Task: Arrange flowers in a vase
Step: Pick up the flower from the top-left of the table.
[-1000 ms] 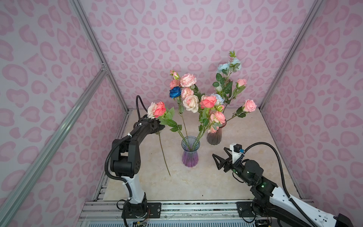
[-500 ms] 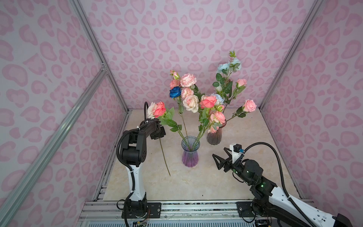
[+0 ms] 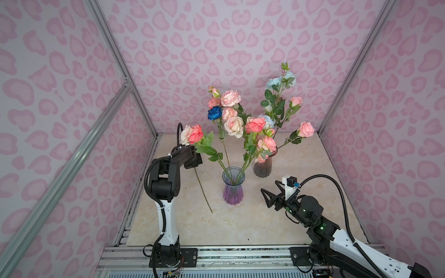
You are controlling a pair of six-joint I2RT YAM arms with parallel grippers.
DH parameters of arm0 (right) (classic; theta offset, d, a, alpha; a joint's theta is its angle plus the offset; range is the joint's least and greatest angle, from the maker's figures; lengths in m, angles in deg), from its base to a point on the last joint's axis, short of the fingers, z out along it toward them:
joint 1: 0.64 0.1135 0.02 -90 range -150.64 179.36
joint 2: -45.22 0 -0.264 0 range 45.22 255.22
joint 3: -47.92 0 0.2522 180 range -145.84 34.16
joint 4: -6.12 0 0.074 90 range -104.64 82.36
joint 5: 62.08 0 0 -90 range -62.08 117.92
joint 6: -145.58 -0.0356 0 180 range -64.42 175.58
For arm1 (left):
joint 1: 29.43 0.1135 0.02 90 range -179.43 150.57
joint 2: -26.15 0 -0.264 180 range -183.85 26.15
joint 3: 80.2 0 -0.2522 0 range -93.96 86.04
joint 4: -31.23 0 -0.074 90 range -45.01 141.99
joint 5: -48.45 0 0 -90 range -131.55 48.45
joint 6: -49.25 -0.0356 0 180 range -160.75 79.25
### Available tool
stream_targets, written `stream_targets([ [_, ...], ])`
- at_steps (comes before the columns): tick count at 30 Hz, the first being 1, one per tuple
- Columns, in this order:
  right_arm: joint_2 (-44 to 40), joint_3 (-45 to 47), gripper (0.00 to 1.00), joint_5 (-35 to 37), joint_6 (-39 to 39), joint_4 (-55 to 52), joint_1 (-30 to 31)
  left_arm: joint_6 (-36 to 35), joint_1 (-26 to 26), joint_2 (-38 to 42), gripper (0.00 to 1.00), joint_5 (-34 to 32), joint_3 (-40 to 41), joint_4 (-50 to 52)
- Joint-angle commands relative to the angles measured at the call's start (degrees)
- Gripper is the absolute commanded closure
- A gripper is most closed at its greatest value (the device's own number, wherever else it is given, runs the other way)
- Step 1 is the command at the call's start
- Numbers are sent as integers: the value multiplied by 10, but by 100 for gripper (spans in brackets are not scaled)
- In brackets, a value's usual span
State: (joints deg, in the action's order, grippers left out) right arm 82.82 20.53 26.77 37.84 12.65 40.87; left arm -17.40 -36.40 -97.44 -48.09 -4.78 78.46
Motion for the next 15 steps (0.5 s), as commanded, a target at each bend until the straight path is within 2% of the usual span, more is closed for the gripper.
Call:
stream_targets([
  [1,8,-1,5,-5,8,23,-1,-3,2,21,97,-3,18,29],
  [8,17,-4,6,-23,-2,29,-1,-5,4,167,97,-30,58,36],
  [15,10,-20,6,-78,-23,31,0,-17,18,397,97,-60,133,36],
])
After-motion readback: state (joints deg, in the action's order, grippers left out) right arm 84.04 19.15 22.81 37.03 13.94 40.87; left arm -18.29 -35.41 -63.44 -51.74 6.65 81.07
